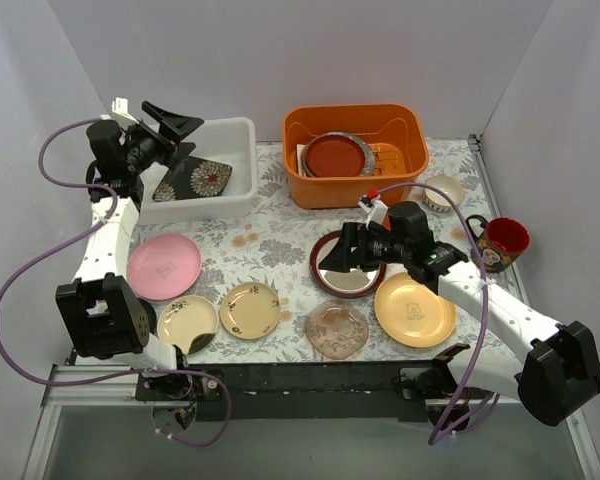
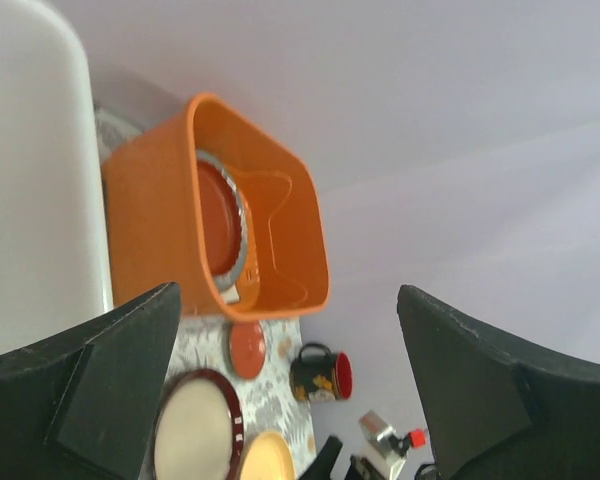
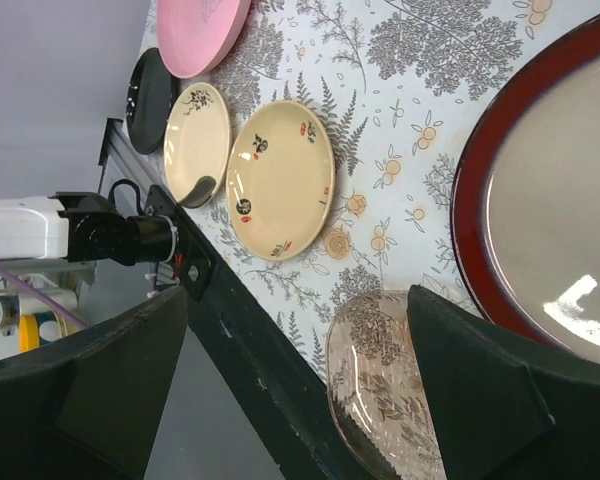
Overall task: Place the plates into the plastic bin on the countertop
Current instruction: Place the plate in the plastic bin, then pick up the plate at the center of the board.
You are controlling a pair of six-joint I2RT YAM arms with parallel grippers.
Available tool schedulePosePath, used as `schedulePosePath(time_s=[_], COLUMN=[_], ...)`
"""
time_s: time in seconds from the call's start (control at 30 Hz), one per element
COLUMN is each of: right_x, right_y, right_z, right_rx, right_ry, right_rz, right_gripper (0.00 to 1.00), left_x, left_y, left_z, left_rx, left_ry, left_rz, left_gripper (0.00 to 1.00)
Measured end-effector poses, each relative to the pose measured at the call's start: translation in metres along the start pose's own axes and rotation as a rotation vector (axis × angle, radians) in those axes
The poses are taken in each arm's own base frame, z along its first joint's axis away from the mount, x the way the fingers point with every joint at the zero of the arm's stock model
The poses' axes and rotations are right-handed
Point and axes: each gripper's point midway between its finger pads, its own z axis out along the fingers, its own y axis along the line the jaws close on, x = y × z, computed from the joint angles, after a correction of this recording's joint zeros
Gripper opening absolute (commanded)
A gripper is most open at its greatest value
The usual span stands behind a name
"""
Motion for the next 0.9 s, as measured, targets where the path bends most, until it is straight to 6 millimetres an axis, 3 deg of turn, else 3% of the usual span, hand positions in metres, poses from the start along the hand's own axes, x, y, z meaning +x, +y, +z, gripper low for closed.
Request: schedulePosePath(time_s=[0.13, 0.27, 0.5, 0.67, 0.77, 0.9], right_x=[0.0, -0.001, 0.001, -0.002, -0.005, -0.008], right_y=[-0.005, -0.011, -0.022, -0.027, -0.031, -0.037], right_z=[-0.006, -0.009, -0.013, -0.015, -0.017, -0.019], right_rx=[0.032, 0.062, 0.099, 0.114, 0.122, 0.136], right_ry=[-0.01, -0.016, -0.007, -0.018, -0.029, -0.042], right_rz=[0.001, 0.003, 0.022, 0.026, 0.027, 0.03], right_gripper=[0.98, 0.98, 0.98, 0.98, 0.98, 0.98], left_x=[0.028, 0.058, 0.15, 0.21, 0.254, 0.318], left_y=[0.023, 0.014, -0.012, 0.009, 0.027, 0.036], left_z=[0.002, 0.01, 0.021, 0.017, 0.01, -0.006], left_rx=[-0.024, -0.019, 0.041, -0.011, -0.07, -0.098], left_ry=[0.089, 0.172, 0.386, 0.497, 0.574, 0.689], left_rz=[-0.029, 0.05, 0.166, 0.192, 0.207, 0.24], left_gripper=[0.85, 0.84, 0.79, 0.77, 0.77, 0.77])
